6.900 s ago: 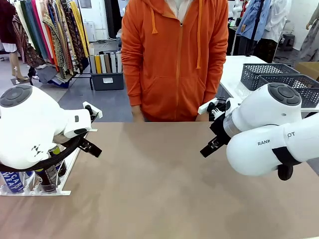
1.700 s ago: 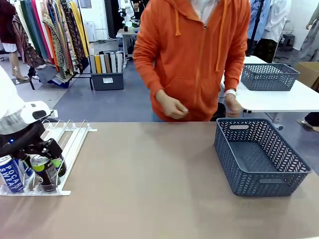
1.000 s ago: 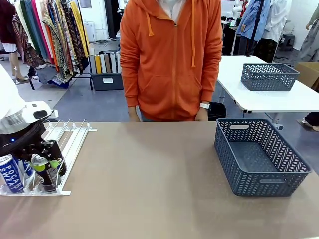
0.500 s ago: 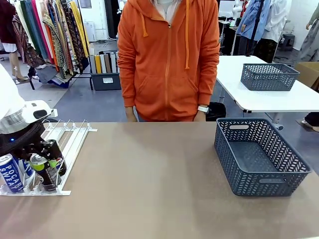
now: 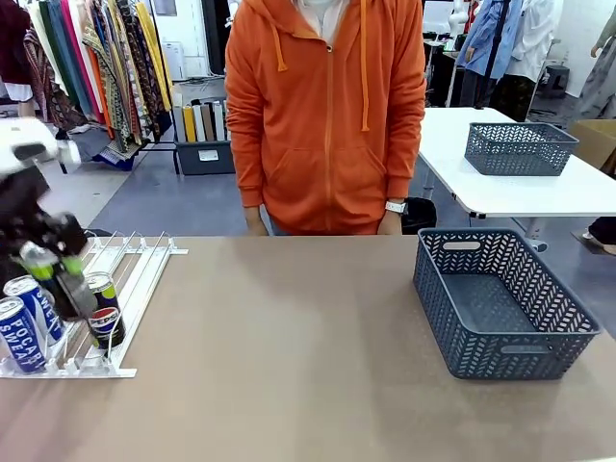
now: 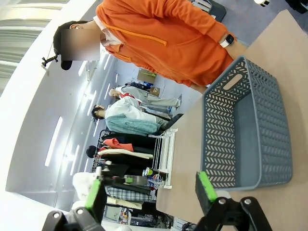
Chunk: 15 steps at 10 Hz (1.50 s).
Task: Retrieve and store the cans from the dispenser.
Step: Pick up one can from the Automatic Can Dispenser and place it in the middle of the table.
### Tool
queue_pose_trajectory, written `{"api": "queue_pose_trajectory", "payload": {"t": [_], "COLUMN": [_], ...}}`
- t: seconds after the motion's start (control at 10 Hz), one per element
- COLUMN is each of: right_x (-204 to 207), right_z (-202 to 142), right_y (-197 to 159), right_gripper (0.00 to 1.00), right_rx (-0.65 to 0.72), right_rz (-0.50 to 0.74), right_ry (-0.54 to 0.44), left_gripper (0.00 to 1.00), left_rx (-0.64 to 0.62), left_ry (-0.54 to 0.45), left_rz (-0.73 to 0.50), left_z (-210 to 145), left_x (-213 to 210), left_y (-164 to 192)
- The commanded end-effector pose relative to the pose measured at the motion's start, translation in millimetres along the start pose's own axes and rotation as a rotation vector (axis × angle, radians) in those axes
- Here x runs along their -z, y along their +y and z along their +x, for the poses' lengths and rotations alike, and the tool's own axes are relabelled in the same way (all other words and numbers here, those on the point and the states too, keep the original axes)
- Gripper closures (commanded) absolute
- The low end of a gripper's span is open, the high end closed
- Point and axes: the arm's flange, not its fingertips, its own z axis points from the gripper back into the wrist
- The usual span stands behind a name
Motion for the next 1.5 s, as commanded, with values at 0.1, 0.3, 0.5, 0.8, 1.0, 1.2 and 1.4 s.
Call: {"api": "queue_pose_trajectory", "payload": {"t": [0.1,0.3,0.5,0.8,1.0,1.2,1.4], "right_x": [-1.3,-1.3,-1.3,-1.3,-1.3,-1.3,-1.3], "right_z": [2.7,2.7,2.7,2.7,2.7,2.7,2.7], "right_y": [2.9,2.9,2.9,2.9,2.9,2.9,2.9], "right_gripper": [0.0,0.0,0.0,0.0,0.0,0.0,0.0], "right_rx": [-0.014,-0.014,-0.014,-0.014,-0.014,-0.014,-0.014], "right_rz": [0.011,0.011,0.011,0.011,0.011,0.011,0.011], "right_ry": [-0.003,-0.003,-0.003,-0.003,-0.003,-0.003,-0.003], "left_gripper": [1.0,1.0,1.0,1.0,1.0,1.0,1.0], "left_rx": [-0.034,-0.025,-0.018,-0.018,-0.018,-0.057,0.123], "left_ry": [-0.168,-0.244,-0.204,-0.204,-0.204,-0.223,-0.231], "left_rz": [-0.02,-0.066,-0.025,-0.025,-0.025,0.004,-0.034], "left_z": [-19.3,-32.3,-29.6,-29.6,-29.6,-15.4,21.7], "left_x": [-74.5,-93.1,-99.5,-99.5,-99.5,-89.4,-63.8], "left_y": [2.7,10.9,3.5,3.5,3.5,-32.6,-130.7]}}
